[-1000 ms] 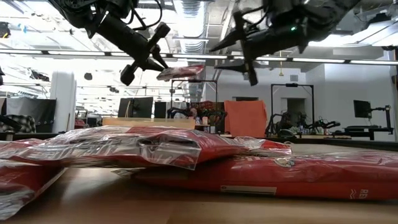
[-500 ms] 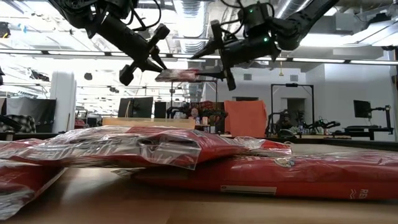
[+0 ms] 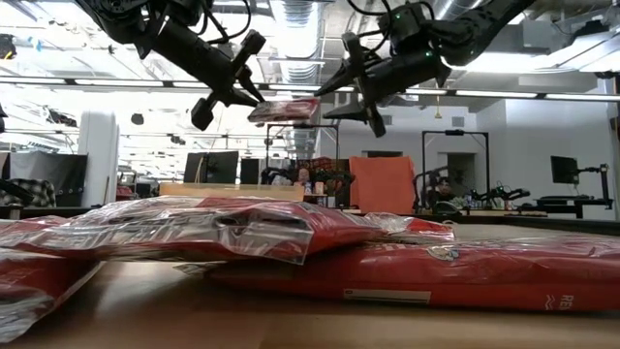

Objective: Sort popcorn bags into baskets
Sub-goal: Put the popcorn bag into the orange bin

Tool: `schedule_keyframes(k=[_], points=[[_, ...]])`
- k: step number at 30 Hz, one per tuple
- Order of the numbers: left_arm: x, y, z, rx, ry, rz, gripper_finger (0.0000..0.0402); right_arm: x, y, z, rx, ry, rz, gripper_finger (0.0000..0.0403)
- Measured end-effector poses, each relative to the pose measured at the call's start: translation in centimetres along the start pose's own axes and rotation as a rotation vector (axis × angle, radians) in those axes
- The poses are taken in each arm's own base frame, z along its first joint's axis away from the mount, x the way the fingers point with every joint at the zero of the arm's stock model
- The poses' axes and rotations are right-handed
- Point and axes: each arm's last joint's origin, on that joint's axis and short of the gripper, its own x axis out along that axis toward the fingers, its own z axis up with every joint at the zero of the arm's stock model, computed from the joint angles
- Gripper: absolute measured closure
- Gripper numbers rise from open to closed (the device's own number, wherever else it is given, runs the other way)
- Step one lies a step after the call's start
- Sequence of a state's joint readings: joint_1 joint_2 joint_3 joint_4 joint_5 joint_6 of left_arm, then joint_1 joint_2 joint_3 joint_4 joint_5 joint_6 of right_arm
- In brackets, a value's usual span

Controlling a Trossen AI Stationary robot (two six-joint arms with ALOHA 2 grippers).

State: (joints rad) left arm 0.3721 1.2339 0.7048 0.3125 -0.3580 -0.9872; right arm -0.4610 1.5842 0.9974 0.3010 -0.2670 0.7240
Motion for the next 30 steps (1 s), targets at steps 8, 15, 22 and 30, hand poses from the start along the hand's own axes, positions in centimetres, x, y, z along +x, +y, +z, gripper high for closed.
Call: schedule_keyframes(k=[8,15,22,30], points=[[0.0,0.0,0.0,-0.004,-0.009,0.008,0.0401,1.3,-1.0,-0.3,-0.003,-0.018,0.011,0.0172],[0.0,0.0,0.0,-0.004,-0.011,0.009,0.0401,3.4,-1.6,-1.4,0.031,-0.033,0.082,0.0172],[0.0,0.1,0.0,0.000,-0.009,0.014,0.0401,4.5,-1.5,-0.9,0.032,-0.020,0.104,0.0228],[0.0,0.4,-0.1,0.120,-0.009,0.060,0.0378,4.4,-1.5,-0.1,0.062,-0.036,0.107,0.0381]])
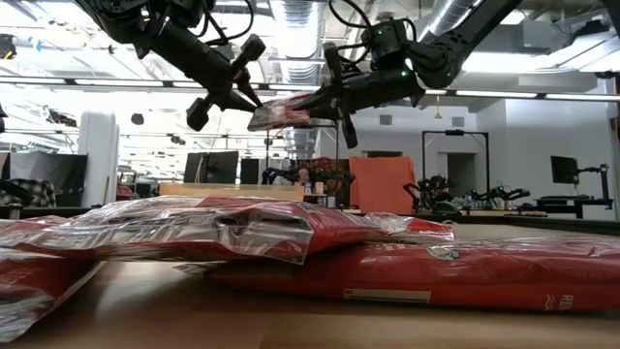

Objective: Sort popcorn bags into baskets
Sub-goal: Put the popcorn bag into the orange bin

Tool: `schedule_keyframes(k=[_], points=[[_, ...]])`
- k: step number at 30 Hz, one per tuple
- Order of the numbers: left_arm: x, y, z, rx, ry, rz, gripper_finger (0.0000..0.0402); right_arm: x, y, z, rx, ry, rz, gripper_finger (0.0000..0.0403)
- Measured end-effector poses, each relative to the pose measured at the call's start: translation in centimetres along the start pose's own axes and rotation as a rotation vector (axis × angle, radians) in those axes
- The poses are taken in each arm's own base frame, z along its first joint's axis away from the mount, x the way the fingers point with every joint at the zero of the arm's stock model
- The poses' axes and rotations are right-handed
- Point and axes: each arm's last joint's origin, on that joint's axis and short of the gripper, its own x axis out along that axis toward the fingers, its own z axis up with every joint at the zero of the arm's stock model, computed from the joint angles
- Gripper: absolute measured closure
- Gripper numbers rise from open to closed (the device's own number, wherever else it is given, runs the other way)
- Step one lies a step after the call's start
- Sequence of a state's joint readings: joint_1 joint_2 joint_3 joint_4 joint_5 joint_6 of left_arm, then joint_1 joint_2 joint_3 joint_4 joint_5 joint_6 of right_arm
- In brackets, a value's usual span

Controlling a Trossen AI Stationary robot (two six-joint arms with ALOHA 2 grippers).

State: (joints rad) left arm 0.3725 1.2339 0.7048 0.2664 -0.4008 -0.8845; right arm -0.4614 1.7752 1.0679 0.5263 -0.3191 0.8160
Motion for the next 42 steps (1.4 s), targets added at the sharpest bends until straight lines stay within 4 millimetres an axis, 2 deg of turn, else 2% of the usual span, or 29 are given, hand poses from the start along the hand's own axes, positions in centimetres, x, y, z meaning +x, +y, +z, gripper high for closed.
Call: schedule_keyframes(k=[4,7,10,13,16,21,25,27,32,35,42], points=[[0.0,0.3,0.0,0.081,0.012,0.029,0.0323,-0.4,-0.9,0.7,0.049,-0.015,-0.037,0.0373],[-0.4,0.6,0.9,0.116,-0.007,0.043,0.0267,-0.7,-1.7,1.4,0.045,-0.031,-0.061,0.0389],[-1.3,0.9,2.2,0.151,-0.033,0.062,0.0210,-1.1,-2.4,2.0,0.049,-0.047,-0.083,0.0388],[-2.6,1.2,3.5,0.186,-0.057,0.080,0.0163,-0.4,-4.1,2.1,0.062,-0.037,-0.149,0.0381],[-3.7,1.5,4.5,0.183,-0.077,0.093,0.0135,1.5,-5.4,2.2,0.052,-0.014,-0.159,0.0383],[-5.1,2.1,5.1,0.163,-0.082,0.145,0.0126,4.6,-6.2,2.8,0.070,0.024,-0.128,0.0372],[-5.5,2.3,5.0,0.173,-0.063,0.168,0.0130,5.5,-6.8,3.2,0.067,0.080,-0.209,0.0359],[-5.4,2.5,4.9,0.180,-0.049,0.181,0.0133,5.9,-6.9,3.2,0.043,0.113,-0.227,0.0358],[-5.4,2.5,4.8,0.181,-0.044,0.186,0.0134,6.4,-5.5,3.4,-0.029,0.144,-0.225,0.0358],[-5.4,2.5,4.9,0.181,-0.046,0.187,0.0135,6.5,-5.7,2.7,-0.038,0.169,-0.265,0.0355],[-5.4,2.5,4.9,0.180,-0.045,0.186,0.0135,6.6,-5.5,2.7,-0.053,0.154,-0.272,0.0350]])
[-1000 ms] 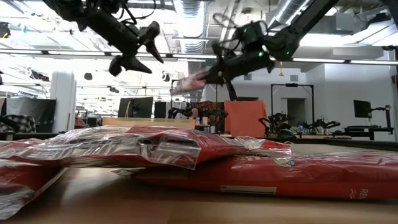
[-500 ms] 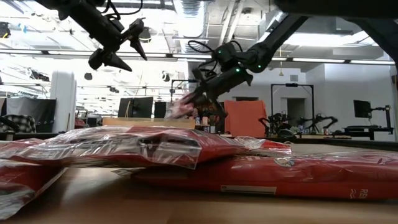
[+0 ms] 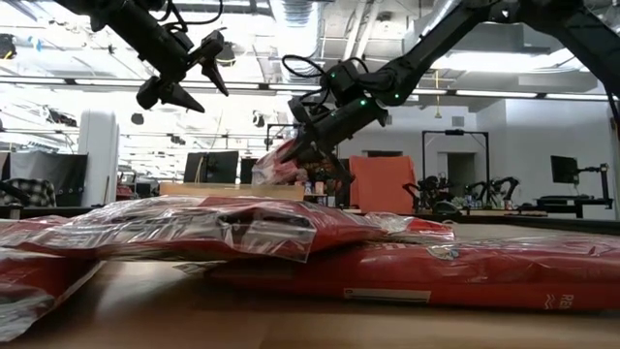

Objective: Sort popcorn bags into baskets
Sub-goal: Put the popcorn bag into the orange bin

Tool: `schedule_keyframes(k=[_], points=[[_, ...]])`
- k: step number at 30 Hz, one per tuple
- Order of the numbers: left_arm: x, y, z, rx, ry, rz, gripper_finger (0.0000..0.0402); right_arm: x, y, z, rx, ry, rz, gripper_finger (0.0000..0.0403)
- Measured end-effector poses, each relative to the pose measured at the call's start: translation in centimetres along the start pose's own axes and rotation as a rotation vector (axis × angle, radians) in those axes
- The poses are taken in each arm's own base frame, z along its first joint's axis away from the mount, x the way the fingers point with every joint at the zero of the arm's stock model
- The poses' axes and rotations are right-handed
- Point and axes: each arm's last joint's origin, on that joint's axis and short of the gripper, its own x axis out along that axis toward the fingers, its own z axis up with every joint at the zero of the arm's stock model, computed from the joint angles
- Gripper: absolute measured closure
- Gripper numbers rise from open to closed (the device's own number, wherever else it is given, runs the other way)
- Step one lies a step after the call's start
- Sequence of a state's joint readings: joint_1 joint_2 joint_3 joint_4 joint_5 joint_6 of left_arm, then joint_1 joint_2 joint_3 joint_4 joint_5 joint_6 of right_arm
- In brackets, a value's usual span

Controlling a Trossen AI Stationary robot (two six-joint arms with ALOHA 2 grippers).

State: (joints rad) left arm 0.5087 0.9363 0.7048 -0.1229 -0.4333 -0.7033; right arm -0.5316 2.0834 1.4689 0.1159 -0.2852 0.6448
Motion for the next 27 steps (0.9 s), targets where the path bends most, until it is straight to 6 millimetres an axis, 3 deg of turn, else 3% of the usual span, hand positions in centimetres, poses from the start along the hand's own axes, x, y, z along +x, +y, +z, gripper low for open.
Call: schedule_keyframes(k=[15,22,27], points=[[0.0,0.0,0.0,-0.019,0.000,-0.001,0.0135,0.0,0.2,0.4,-0.011,-0.034,0.026,0.0250],[0.0,0.0,-0.1,-0.003,0.013,-0.002,0.0135,-3.1,-2.0,1.6,-0.097,0.089,-0.143,0.0261],[0.0,0.4,-0.4,0.017,0.044,0.029,0.0135,-3.8,-1.9,0.2,-0.246,0.229,-0.240,0.0283]])
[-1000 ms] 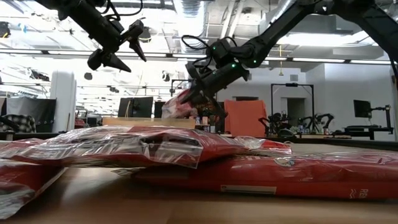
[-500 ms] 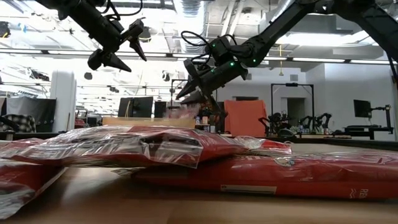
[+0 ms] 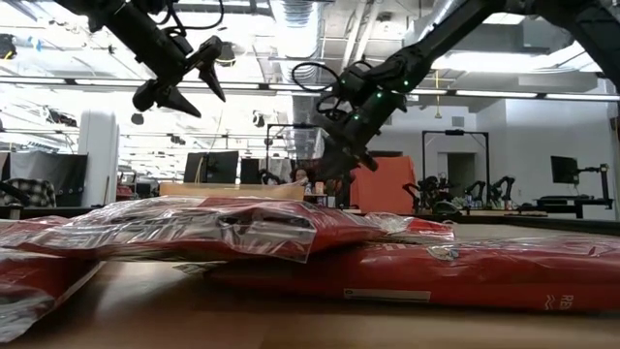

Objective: Sort popcorn bags into baskets
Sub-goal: Put the popcorn bag into the orange bin

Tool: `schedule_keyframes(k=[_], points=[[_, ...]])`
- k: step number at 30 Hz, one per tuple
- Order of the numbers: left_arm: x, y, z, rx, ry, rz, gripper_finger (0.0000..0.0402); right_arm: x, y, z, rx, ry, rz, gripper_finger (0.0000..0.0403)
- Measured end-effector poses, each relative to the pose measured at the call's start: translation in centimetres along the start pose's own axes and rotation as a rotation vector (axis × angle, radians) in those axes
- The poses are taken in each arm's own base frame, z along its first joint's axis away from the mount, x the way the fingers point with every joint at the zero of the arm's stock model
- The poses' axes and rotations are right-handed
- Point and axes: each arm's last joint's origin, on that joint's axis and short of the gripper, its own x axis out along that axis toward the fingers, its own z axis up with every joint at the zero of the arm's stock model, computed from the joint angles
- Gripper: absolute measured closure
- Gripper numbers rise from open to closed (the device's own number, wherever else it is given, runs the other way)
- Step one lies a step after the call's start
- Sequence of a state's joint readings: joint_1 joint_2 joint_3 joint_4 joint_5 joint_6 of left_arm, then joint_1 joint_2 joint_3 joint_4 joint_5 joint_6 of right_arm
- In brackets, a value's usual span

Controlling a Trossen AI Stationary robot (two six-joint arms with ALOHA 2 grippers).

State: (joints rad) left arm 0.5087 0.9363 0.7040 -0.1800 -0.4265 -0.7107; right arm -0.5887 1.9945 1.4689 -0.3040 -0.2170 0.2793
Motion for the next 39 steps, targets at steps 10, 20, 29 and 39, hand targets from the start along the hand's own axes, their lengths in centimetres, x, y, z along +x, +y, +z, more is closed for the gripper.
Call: schedule_keyframes(k=[10,20,29,39], points=[[0.0,0.1,-0.1,0.003,0.010,0.012,0.0135,0.6,4.4,-1.2,-0.231,-0.037,-0.206,0.0376],[0.0,0.1,-0.2,0.002,0.017,0.014,0.0135,1.4,4.4,-1.2,-0.260,-0.048,-0.246,0.0361],[0.0,0.2,-0.3,0.003,0.024,0.023,0.0135,1.5,5.6,-1.5,-0.321,-0.054,-0.216,0.0385],[1.2,-0.7,-0.2,0.041,0.028,-0.088,0.0178,-3.4,7.4,1.1,-0.289,-0.171,-0.146,0.0383]])
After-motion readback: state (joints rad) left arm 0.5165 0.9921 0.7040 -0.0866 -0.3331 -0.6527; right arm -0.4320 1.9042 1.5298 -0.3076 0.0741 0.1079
